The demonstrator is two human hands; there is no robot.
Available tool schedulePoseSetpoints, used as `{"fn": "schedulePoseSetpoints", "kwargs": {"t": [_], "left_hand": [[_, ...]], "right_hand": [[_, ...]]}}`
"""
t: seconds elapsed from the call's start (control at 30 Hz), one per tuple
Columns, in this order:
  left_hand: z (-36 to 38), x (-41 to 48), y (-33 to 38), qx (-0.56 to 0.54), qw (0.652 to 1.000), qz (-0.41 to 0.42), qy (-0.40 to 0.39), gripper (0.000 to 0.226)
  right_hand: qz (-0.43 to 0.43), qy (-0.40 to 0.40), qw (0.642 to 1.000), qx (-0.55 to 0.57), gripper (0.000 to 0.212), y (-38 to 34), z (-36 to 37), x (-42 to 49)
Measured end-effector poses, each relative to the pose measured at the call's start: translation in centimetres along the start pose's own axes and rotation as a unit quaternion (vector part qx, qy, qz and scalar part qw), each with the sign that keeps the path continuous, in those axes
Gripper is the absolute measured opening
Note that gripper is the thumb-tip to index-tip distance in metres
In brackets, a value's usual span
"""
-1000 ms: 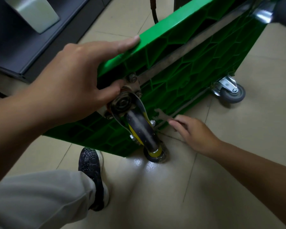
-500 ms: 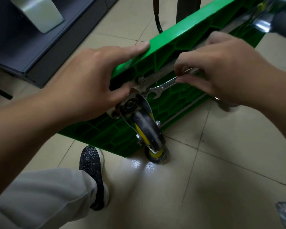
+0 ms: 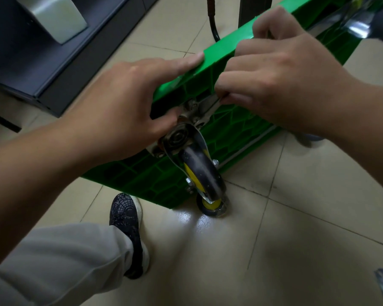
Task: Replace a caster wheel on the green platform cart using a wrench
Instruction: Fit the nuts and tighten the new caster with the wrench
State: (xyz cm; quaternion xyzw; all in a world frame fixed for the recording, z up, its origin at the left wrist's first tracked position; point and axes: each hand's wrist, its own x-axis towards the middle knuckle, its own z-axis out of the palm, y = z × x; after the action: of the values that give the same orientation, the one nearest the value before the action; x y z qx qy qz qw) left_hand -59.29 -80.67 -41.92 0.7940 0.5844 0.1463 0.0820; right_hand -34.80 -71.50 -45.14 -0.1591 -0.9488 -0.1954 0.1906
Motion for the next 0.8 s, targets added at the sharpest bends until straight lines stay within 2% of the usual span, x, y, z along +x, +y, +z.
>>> {"fn": "schedulePoseSetpoints", "kwargs": {"t": [0.2, 0.43, 0.6, 0.8], "left_hand": [[-0.1, 0.0, 0.1, -0.005, 1.000, 0.001, 0.004, 0.071], [0.0, 0.0, -0.1, 0.006, 1.000, 0.006, 0.004, 0.072], [0.0, 0.0, 0.0, 0.005, 1.000, 0.001, 0.004, 0.072], [-0.1, 0.0, 0.1, 0.007, 1.000, -0.007, 0.001, 0.073]], "right_hand": [[0.007, 0.029, 1.000, -0.011, 0.034, -0.2, 0.7, -0.1], [0.035, 0.087, 0.996, -0.002, 0.026, -0.4, 2.2, -0.4], [0.130, 0.106, 0.983, 0.074, 0.027, -1.1, 3.9, -2.4], [0.272, 0.136, 0.934, 0.190, 0.027, -3.1, 6.7, -4.5]]}}
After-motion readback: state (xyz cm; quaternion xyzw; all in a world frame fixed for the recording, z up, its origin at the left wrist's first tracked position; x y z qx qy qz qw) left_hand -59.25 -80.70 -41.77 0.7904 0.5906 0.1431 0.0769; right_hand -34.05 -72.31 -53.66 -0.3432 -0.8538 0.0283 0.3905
